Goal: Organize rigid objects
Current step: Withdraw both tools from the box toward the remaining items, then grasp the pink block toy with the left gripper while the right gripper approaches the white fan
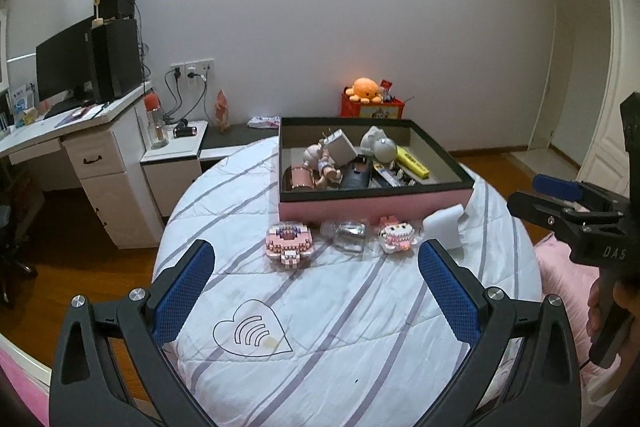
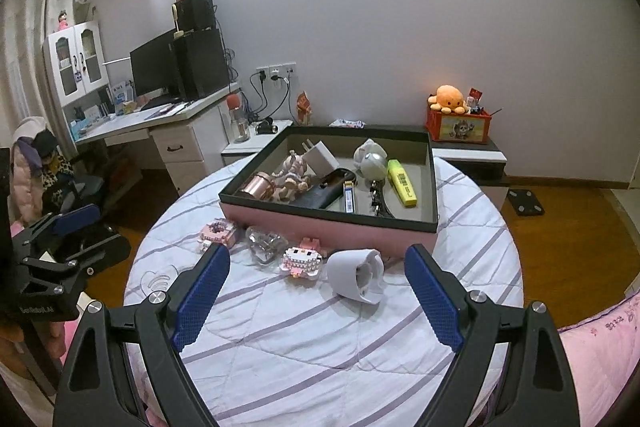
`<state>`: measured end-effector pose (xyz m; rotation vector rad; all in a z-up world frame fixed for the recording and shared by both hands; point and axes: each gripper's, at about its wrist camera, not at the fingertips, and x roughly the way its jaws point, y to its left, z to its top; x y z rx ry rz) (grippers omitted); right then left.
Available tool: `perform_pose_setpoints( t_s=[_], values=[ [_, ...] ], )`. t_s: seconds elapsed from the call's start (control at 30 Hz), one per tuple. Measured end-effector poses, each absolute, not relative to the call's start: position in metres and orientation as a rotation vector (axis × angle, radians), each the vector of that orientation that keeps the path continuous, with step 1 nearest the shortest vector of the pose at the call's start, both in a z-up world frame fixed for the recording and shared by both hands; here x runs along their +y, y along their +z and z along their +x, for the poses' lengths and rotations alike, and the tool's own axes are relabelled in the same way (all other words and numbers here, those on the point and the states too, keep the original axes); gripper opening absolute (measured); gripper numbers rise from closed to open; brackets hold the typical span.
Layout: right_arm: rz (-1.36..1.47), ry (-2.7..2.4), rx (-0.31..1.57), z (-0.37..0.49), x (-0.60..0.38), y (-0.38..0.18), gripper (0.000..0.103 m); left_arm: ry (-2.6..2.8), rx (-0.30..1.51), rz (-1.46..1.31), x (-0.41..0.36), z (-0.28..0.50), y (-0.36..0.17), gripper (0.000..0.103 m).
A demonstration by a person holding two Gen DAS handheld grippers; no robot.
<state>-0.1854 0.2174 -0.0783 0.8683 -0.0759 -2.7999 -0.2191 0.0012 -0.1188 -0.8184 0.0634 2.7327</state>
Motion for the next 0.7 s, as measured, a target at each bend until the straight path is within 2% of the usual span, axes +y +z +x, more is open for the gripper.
perform_pose_setpoints(
  t_s=[0.27,0.7],
  values=[
    [0.966,-2.781,-0.1,-0.204,0.226,-0.101,0.09,2.718,0.087,-0.909,0.005,-0.241,-0.14,0.103],
    [1.138,-2.728,-0.146,-0.242,0.242,-0.145,0.09,2.682,-0.005,-1.194,0.001,-0.313,-0.2,0.103]
  ],
)
